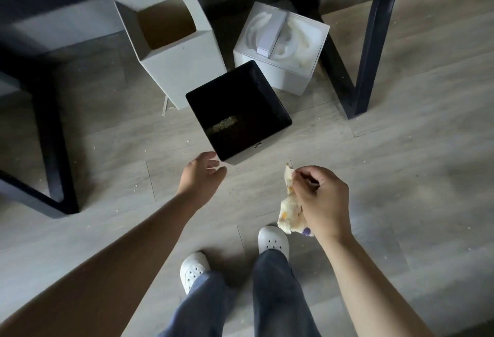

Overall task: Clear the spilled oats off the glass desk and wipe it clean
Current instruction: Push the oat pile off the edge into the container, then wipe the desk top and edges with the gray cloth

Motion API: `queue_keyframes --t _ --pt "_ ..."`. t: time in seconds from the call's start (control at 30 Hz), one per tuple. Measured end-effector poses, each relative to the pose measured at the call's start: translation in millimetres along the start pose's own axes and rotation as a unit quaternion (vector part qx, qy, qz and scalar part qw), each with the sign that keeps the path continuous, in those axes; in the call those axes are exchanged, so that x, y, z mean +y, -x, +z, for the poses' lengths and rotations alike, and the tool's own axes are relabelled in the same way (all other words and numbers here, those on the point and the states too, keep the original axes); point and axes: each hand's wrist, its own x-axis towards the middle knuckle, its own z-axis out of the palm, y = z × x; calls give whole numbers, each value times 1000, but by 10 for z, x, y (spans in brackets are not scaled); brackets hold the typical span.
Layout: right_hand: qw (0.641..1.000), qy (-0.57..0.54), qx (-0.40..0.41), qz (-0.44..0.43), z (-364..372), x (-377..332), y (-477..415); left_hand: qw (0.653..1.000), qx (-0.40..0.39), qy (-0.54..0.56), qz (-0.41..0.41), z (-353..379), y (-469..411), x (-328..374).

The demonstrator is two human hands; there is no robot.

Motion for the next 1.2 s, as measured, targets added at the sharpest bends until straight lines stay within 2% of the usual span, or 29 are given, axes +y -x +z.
queue_keyframes --t 0.1,0.2,0.57,0.8,1.0,1.2 --pt "1000 11 -5 -8 -223 -278 248 998 -52 8 46 -226 509 251" --pt "999 27 3 -24 -499 -616 476 993 -72 1 97 -518 1039 544" --pt "998 -9 64 -19 -1719 -2288 1137 983 -76 -33 166 -1853 2546 1696" --pt "993 -41 105 -25 -2265 -3009 1529 983 -35 -28 179 -2566 3173 2099" --pt "989 -86 122 0 -2813 -3237 1509 980 -23 -34 195 -2665 3472 2601" --pt "989 -86 118 -2 -3647 -3245 977 978 4 -27 205 -2199 3541 3457"
